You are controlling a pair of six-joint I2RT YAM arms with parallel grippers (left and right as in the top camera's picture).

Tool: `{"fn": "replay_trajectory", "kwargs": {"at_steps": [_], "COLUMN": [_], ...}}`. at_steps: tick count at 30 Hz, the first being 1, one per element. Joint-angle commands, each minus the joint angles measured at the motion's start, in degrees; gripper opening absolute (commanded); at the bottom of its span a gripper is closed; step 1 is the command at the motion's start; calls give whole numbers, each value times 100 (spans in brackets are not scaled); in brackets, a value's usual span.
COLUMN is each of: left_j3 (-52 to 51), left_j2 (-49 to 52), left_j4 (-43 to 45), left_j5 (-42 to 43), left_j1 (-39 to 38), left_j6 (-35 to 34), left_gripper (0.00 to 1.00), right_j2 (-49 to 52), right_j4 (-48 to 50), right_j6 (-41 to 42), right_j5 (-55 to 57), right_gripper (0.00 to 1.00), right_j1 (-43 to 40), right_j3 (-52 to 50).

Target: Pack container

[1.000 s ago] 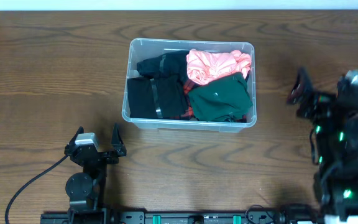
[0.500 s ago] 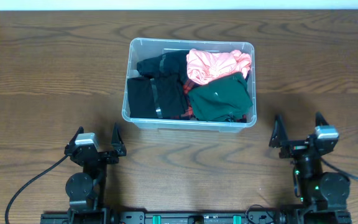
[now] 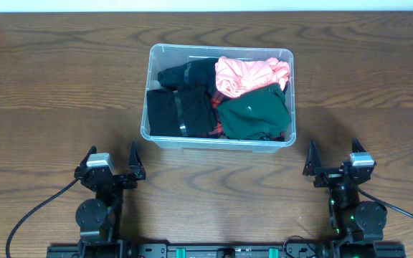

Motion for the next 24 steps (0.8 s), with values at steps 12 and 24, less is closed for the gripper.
{"fn": "replay_trajectory", "kwargs": {"at_steps": [12,24], "left_j3": [-90,-90], "left_j2": [-35,-35], "left_j4": [-212,-212], "left_j5": [17,17], "left_j1": [24,24], "left_j6": [-70,-70], "left_gripper": [98,98], "right_j2": [-146,-144], "right_j4": [-387,-389], "right_j6": [-92,-92], "right_j5": [22,22], "right_gripper": [99,99], "right_j1": [-42,-42], "right_j3": [-72,-72]}}
